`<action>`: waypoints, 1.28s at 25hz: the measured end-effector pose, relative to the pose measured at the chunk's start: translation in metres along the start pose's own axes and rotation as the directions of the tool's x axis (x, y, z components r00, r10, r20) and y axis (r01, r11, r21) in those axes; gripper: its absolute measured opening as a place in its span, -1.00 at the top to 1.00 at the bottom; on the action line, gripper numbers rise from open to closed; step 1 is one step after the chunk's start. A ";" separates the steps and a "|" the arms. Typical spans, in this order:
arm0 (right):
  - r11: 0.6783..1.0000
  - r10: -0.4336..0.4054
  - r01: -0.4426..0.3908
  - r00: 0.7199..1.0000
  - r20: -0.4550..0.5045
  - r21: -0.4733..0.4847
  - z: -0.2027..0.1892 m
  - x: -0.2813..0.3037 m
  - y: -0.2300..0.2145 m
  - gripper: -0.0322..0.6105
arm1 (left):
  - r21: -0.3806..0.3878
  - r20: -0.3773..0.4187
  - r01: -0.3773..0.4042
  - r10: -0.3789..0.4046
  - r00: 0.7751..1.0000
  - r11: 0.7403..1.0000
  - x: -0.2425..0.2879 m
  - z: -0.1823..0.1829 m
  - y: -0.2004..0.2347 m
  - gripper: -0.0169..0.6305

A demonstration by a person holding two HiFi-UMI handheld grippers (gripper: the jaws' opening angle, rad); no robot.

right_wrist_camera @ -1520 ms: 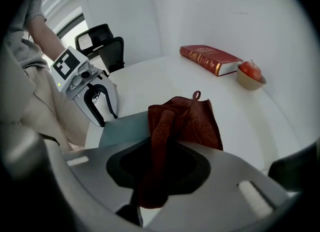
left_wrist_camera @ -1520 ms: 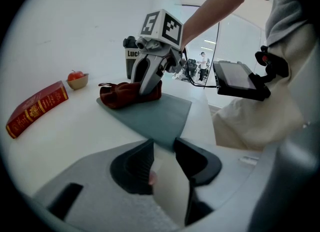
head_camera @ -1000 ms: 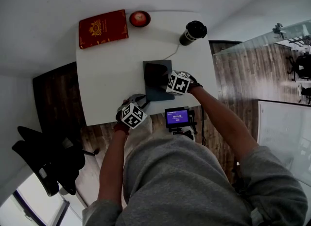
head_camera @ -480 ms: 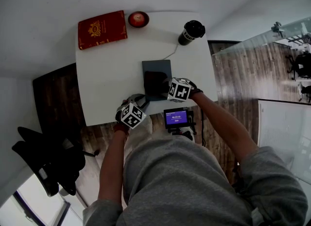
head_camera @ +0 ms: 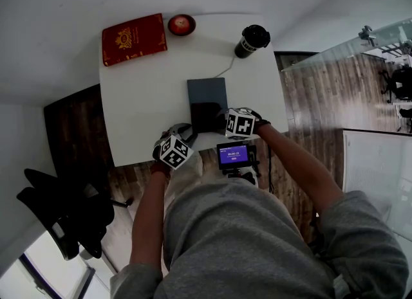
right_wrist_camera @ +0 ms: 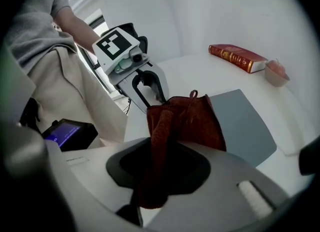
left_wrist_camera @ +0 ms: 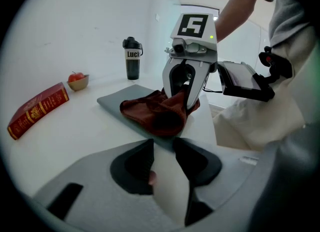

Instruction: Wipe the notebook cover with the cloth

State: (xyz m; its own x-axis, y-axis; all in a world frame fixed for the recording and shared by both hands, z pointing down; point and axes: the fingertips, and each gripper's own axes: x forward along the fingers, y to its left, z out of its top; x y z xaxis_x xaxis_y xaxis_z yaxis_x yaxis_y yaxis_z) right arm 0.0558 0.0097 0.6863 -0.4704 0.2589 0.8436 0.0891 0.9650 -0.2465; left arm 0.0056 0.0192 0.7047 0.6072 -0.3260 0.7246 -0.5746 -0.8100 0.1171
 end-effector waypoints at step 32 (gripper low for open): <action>0.826 -0.559 0.521 0.806 0.196 0.214 0.030 -0.147 -0.190 0.58 | -0.003 0.002 -0.002 0.002 1.000 1.000 0.001 0.001 0.000 0.50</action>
State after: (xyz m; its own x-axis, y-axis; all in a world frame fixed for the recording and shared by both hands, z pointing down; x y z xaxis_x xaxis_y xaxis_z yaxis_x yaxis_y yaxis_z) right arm 0.0819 -0.2126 0.5945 -0.6008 -0.3387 0.7241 -0.3593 0.9236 0.1339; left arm 0.0067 0.0188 0.7050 0.6073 -0.3283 0.7235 -0.5775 -0.8078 0.1183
